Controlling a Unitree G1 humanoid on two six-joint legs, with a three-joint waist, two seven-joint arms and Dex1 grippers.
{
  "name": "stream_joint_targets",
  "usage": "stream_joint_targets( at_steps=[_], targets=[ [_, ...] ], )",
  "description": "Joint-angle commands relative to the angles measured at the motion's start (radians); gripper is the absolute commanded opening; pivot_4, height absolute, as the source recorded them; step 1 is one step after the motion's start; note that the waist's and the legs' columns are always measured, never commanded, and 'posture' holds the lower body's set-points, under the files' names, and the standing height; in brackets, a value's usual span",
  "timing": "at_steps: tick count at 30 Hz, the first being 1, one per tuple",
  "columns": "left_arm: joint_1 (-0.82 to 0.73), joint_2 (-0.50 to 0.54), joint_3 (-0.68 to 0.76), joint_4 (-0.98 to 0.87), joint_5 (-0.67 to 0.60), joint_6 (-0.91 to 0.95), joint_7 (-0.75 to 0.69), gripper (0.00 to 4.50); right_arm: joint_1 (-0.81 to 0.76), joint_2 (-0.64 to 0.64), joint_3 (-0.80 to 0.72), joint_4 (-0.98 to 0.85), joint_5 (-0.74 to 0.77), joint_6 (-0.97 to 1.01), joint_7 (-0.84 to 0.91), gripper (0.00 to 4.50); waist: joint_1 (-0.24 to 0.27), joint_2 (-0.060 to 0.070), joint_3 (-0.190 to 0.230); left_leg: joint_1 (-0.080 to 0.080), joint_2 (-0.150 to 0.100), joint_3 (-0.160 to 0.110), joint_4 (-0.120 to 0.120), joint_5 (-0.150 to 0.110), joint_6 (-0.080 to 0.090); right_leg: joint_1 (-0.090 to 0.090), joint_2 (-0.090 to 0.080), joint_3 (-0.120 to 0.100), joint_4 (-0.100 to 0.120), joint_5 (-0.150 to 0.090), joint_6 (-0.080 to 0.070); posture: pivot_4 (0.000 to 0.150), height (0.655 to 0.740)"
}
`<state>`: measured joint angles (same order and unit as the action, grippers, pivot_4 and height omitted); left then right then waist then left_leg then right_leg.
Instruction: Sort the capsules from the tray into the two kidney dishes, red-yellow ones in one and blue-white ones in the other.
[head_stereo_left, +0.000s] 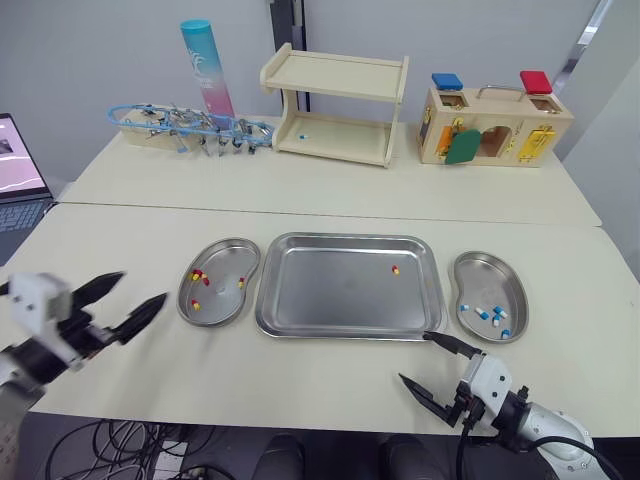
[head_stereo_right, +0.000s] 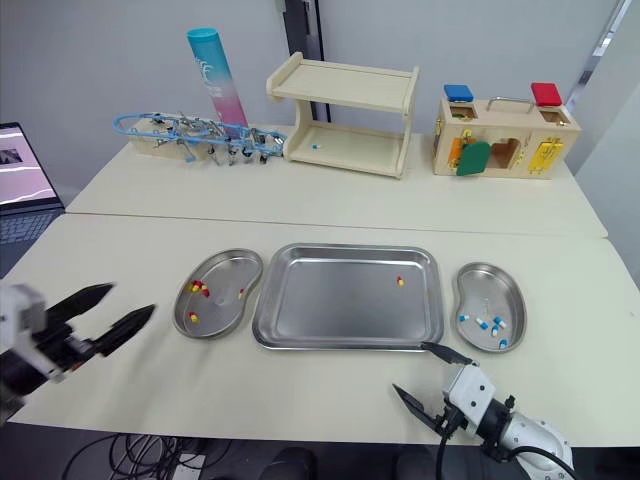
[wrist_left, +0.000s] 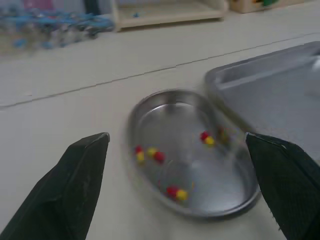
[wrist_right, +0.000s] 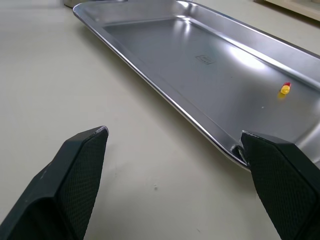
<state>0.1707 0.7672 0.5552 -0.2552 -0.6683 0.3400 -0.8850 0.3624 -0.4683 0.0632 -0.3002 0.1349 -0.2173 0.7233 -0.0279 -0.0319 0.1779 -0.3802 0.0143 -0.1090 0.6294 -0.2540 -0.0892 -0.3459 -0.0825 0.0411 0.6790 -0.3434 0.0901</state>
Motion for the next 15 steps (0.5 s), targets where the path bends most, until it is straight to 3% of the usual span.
stream_joint_targets(
  at_steps=[1, 9, 15],
  targets=[
    [-0.087, 0.03, -0.125, -0.133, -0.049, 0.078, -0.013, 4.5, 0.0, 0.006, 0.002, -0.026, -0.001, -0.022, -0.02, 4.46, -0.002, 0.001, 0.0, 0.0, 0.0, 0.0, 0.0, 0.0, 0.0, 0.0, 0.0, 0.0, 0.0, 0.0, 0.0, 0.15, 0.74],
    [-0.342, -0.032, -0.402, -0.161, -0.012, 0.195, 0.043, 4.5, 0.02, 0.044, 0.004, -0.054, -0.01, -0.017, -0.089, 4.46, -0.007, 0.003, 0.001, 0.001, 0.0, 0.0, 0.0, 0.0, 0.0, -0.001, 0.001, 0.001, 0.001, 0.0, 0.0, 0.15, 0.74],
    [-0.423, -0.092, -0.514, -0.1, 0.036, 0.196, 0.034, 4.5, 0.037, 0.058, -0.002, -0.085, -0.022, -0.007, -0.133, 4.46, -0.005, 0.004, 0.001, 0.0, 0.0, 0.0, 0.0, 0.0, 0.0, -0.001, 0.001, 0.001, 0.001, 0.0, 0.0, 0.15, 0.74]
  ],
)
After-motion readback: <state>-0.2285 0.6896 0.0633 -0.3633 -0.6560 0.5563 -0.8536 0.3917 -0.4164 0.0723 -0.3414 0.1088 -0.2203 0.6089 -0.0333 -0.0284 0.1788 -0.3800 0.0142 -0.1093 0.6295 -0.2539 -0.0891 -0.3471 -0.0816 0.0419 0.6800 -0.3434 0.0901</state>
